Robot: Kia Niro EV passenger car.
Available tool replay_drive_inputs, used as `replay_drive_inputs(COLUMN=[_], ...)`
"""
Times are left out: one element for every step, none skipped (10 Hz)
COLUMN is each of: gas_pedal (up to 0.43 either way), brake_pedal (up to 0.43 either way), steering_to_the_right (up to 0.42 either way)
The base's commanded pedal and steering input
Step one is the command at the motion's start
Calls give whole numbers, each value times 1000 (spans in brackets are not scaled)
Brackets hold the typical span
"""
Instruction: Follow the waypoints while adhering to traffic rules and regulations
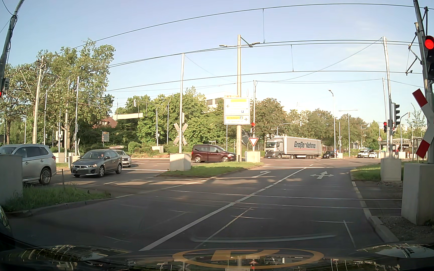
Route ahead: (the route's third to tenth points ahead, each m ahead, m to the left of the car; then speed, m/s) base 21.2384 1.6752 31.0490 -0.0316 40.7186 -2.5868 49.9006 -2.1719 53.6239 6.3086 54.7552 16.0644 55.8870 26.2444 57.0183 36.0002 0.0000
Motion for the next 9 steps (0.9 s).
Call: replay_drive_inputs(gas_pedal=[0, 0, 0, 0, 0, 0, 0, 0, 0], brake_pedal=[293, 293, 293, 293, 293, 293, 293, 293, 293], steering_to_the_right=[248, 248, 248, 248, 248, 248, 248, 248, 248])
